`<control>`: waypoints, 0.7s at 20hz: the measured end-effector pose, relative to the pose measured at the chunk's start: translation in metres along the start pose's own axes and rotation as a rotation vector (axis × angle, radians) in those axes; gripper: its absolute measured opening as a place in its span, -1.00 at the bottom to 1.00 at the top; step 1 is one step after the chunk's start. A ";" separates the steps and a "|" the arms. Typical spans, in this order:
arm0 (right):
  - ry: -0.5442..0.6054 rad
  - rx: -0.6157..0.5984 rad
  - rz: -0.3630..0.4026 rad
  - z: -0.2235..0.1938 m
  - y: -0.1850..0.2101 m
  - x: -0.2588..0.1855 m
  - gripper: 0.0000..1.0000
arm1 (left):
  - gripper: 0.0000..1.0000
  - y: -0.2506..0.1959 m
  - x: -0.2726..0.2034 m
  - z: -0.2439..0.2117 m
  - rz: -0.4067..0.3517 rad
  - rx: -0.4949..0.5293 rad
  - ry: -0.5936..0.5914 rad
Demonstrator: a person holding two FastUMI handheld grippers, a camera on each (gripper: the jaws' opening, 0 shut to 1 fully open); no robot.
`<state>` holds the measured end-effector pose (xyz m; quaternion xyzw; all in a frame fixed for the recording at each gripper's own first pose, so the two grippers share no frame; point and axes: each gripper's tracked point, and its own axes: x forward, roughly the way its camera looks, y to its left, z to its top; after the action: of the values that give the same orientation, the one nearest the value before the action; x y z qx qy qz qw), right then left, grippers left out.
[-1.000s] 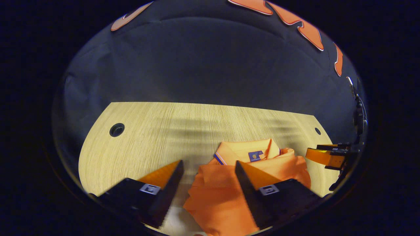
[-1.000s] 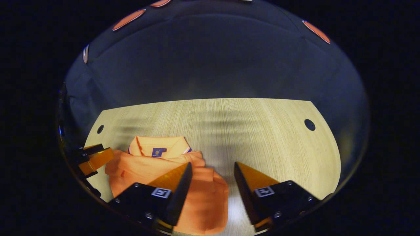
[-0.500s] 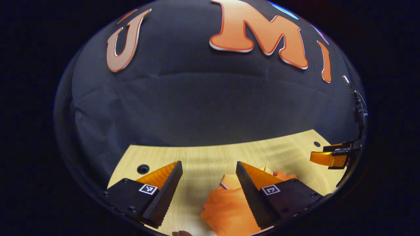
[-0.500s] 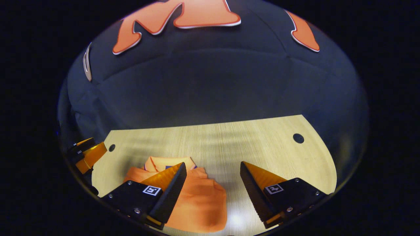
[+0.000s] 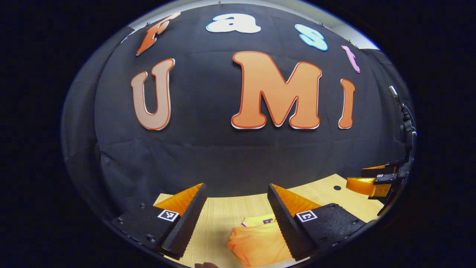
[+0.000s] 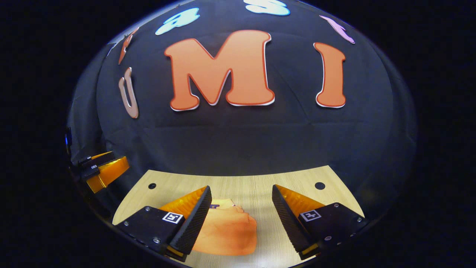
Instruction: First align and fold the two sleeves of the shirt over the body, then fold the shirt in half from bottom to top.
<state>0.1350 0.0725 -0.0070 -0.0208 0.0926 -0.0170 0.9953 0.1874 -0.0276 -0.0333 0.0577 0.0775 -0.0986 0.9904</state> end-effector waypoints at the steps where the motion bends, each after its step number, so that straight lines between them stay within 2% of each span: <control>1: -0.026 -0.012 0.004 0.004 0.003 -0.012 0.97 | 0.96 0.002 -0.015 0.005 -0.001 -0.014 -0.017; 3: -0.085 -0.039 0.012 0.015 0.011 -0.041 0.97 | 0.96 0.000 -0.040 0.013 0.013 -0.010 -0.044; 5: -0.147 -0.053 0.022 0.023 0.022 -0.067 0.97 | 0.96 0.017 -0.067 0.020 0.055 0.019 -0.071; 7: -0.177 -0.058 0.024 0.025 0.032 -0.086 0.95 | 0.96 0.027 -0.092 0.022 0.051 0.000 -0.090; 10: -0.183 -0.031 0.028 0.014 0.048 -0.106 0.96 | 0.96 0.041 -0.120 0.021 0.036 -0.036 -0.099; 14: -0.183 0.017 0.004 -0.002 0.056 -0.117 0.95 | 0.96 0.064 -0.142 0.017 0.056 0.006 -0.119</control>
<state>0.0218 0.1329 0.0101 -0.0138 0.0012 -0.0139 0.9998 0.0648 0.0591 0.0130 0.0567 0.0165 -0.0741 0.9955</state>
